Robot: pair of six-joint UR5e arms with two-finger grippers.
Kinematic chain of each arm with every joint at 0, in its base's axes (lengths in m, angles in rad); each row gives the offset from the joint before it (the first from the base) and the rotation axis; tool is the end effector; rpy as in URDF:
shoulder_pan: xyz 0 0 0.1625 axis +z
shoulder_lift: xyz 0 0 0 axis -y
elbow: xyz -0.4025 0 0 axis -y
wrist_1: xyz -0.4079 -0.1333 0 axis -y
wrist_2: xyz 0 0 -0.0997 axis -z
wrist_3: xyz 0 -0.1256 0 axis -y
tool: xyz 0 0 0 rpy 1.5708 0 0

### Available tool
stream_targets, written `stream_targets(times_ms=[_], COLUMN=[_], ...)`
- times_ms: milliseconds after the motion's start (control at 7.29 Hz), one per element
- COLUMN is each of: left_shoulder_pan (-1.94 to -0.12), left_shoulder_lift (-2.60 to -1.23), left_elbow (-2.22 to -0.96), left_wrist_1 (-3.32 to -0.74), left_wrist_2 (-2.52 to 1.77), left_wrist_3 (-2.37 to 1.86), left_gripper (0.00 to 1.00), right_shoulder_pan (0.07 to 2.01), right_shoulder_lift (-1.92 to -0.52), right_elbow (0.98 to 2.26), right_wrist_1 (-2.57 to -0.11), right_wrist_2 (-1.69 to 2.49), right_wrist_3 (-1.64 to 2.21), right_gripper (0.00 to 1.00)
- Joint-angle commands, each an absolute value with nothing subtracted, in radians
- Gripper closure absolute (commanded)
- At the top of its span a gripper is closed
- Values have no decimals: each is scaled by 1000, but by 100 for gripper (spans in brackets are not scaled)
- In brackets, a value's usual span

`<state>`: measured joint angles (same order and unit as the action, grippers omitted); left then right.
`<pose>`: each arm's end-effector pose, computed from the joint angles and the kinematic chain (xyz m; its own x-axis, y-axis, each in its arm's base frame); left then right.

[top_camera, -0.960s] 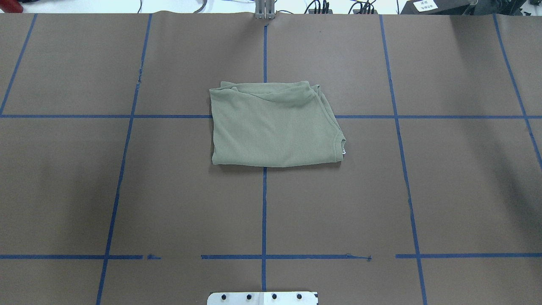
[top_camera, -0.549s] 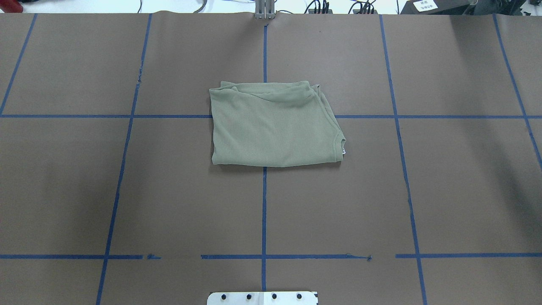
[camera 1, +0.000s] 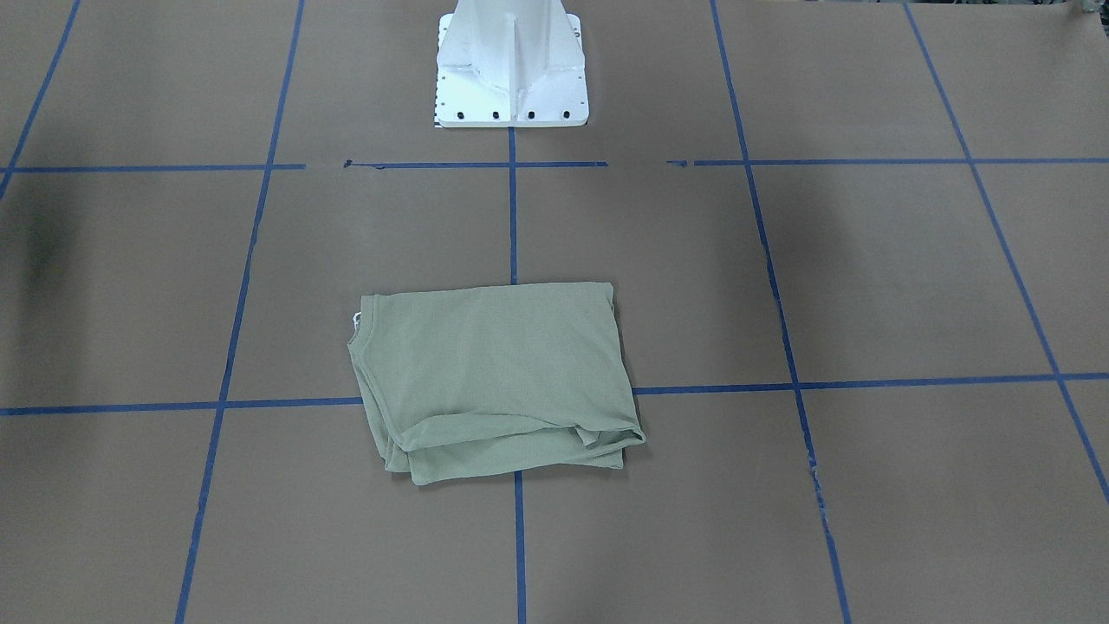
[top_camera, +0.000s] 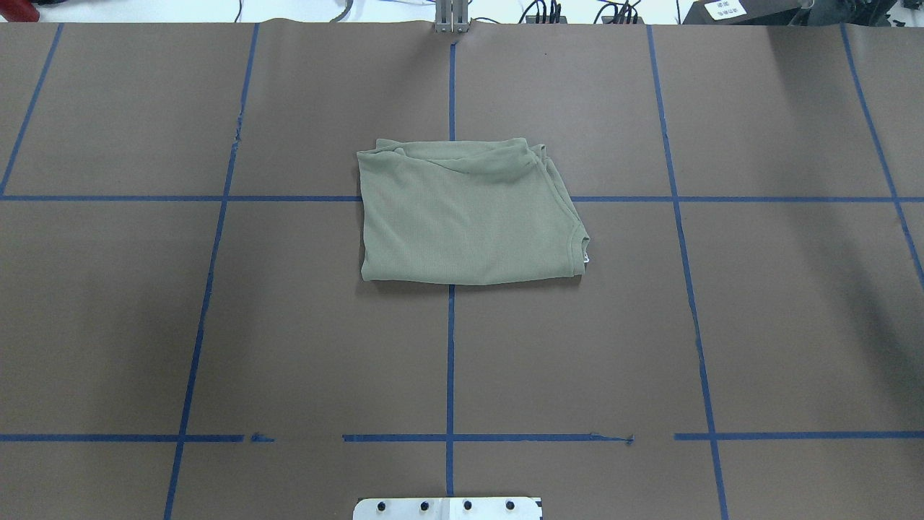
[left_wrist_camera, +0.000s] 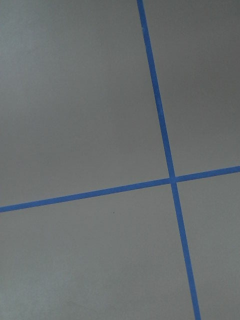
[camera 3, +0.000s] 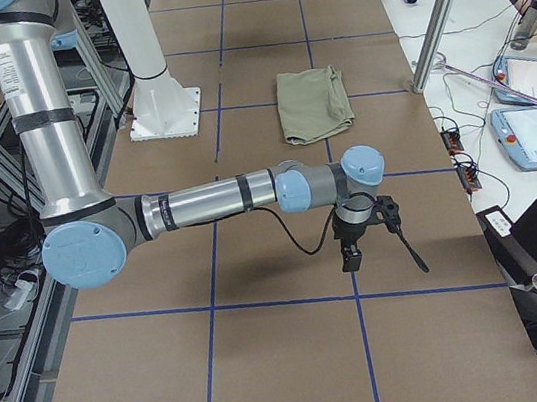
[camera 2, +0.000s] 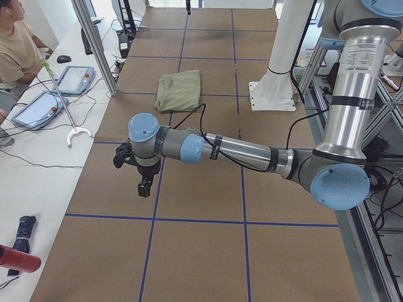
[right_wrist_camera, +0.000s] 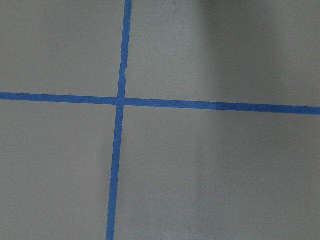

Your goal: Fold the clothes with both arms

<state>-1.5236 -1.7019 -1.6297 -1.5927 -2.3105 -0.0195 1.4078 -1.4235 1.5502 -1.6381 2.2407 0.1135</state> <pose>-0.0217 -0.5718 0.5542 0.7319 0.1574 -0.6630 -0.0319 0.9798 0.1974 -0.0378 -0.5705 0.6015 0.7809 -0.0510 0.6226 0.0740 0.9972 -0.0112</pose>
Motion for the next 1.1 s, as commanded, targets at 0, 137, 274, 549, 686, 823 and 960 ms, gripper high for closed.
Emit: stream_targets(times_ms=[0, 137, 274, 549, 686, 823, 960], left_shoulder_pan=[-1523, -1525, -1523, -1523, -1523, -1523, -1523], left_shoulder_lift=[-1697, -1686, -1686, -1677, -1671, -1657, -1652], left_elbow=[-1626, -1626, -1612, -1600, -1597, -1595, -1585], left_wrist_1=[-1547, -1540, -1537, -1536, -1534, -1534, -1534], left_wrist_2=[-2281, -2283, -2283, -2287, -2287, -2289, -2290], left_wrist_3=[-20, -12, -15, -15, -15, -15, -15], left_gripper=[0, 0, 0, 0, 0, 0, 0], right_shoulder_pan=[1402, 1402, 1399, 1399, 1399, 1401, 1402], right_shoulder_lift=[-1424, -1427, -1428, -1430, -1431, -1448, -1456], right_elbow=[1545, 1545, 1533, 1529, 1534, 1539, 1537], right_wrist_1=[-1638, -1640, -1638, -1638, -1638, -1638, -1638], right_wrist_2=[2244, 2259, 2264, 2272, 2275, 2276, 2283], right_wrist_3=[114, 114, 114, 114, 114, 114, 114], right_gripper=[0, 0, 0, 0, 0, 0, 0])
